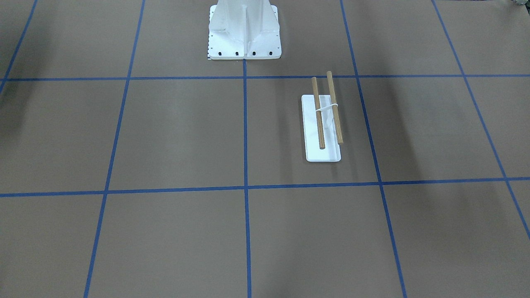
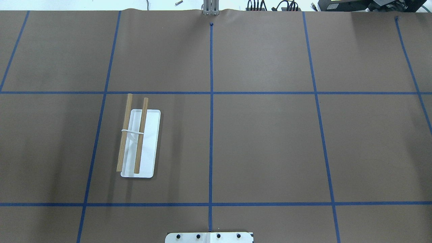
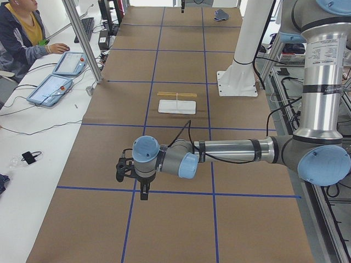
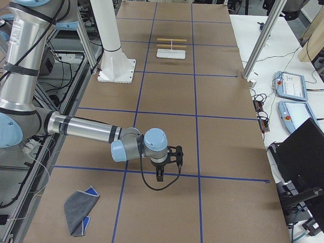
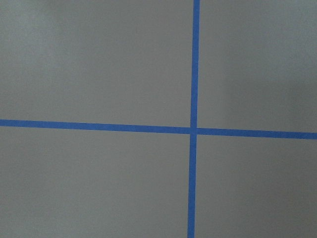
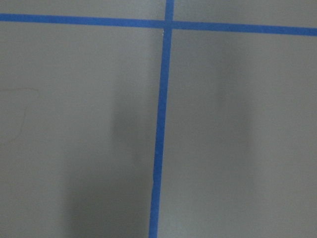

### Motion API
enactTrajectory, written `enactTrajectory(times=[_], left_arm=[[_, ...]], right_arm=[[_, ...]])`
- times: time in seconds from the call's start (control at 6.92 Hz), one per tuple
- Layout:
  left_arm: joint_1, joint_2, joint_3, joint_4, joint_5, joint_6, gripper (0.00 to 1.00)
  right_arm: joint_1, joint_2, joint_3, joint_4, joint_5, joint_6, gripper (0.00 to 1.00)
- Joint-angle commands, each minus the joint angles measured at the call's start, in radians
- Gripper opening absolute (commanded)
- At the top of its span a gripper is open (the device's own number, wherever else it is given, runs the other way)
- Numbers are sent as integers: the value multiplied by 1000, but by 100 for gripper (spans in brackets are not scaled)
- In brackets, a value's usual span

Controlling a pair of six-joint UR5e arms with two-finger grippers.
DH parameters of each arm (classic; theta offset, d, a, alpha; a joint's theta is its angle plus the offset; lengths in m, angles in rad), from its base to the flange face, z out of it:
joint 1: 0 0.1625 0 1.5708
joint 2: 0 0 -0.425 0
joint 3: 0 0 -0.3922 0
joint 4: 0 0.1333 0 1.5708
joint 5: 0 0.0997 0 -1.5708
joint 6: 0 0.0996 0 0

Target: Hang towel on rack

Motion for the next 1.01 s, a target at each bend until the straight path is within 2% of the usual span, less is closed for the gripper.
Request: enactTrajectory(times=[0.0,0.14,0.29,0.58,0.87], left_arm=[[0,-6,-11,-6,37,0,99],[0,-6,-9,-38,43,0,99],[0,-7,-11,-46,43,-2,99],[0,-24,-16,-46,43,-2,99],[0,-24,-37,-46,46,-2,99]], right_arm=[[20,-175,38,68,-2,-21,100],[52,-276,25,178,-2,-45,100],[72,-323,2,203,-2,-82,100],[258,-336,-159,201,8,-370,100],[351,-337,-243,193,18,-425,100]])
